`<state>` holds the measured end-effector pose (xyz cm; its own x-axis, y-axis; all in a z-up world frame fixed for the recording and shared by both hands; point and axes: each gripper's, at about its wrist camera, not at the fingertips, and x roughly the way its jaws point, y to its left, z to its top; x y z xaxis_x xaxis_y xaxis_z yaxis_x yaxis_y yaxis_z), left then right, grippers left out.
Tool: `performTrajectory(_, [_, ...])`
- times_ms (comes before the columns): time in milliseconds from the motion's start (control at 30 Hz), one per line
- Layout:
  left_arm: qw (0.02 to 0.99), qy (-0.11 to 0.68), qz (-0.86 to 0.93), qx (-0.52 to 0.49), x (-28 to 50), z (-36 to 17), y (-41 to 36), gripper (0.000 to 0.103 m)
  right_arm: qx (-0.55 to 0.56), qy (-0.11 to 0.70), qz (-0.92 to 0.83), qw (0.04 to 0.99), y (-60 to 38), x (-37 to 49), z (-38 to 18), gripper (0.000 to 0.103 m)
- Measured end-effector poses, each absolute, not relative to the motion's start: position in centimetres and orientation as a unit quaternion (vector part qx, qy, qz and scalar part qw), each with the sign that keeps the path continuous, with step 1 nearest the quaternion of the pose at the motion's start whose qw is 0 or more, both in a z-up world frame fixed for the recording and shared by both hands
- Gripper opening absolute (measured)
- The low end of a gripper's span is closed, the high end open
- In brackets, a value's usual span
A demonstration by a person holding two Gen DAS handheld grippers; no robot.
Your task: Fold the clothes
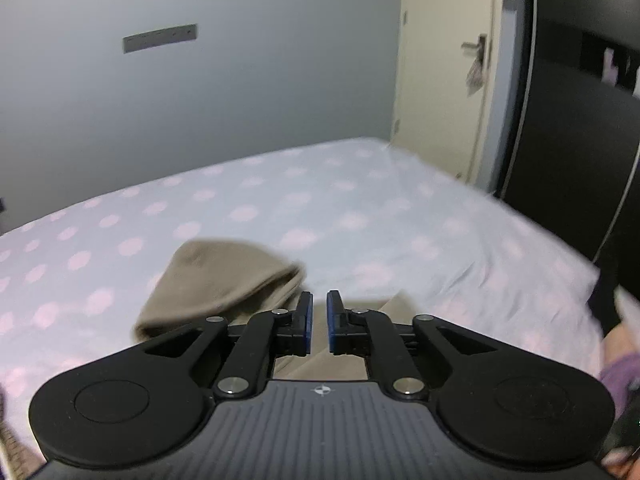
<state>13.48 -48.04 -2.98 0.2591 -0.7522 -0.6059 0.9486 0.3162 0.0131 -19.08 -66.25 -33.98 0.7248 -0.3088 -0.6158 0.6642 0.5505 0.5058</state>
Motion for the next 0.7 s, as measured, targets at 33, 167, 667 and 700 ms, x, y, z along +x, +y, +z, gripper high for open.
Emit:
performTrajectory(33, [0.773,0.257,-0.545,0.198,13.7,-3.4,-47.0,0.015,0.388,0.229,-0.276,0.849,-66.3,-18.7,-33.7,0.063])
performTrajectory(167, [0.789,0.278,-0.509,0.202,15.8,-4.1,-42.6,0.02,0.423,0.212,-0.241,0.847,-66.9,-16.0,-32.3,0.063])
performTrajectory(667, [0.812,0.361,-0.441,0.127,22.8,-9.8,-34.5,0.035,0.474,0.245,-0.212,0.819,-66.2,-8.6,-32.4,0.027])
performTrajectory(700, [0.809,0.372,-0.44,0.12,22.9,-10.5,-33.9,0.035,0.476,0.25,-0.213,0.816,-65.8,-8.6,-32.8,0.025])
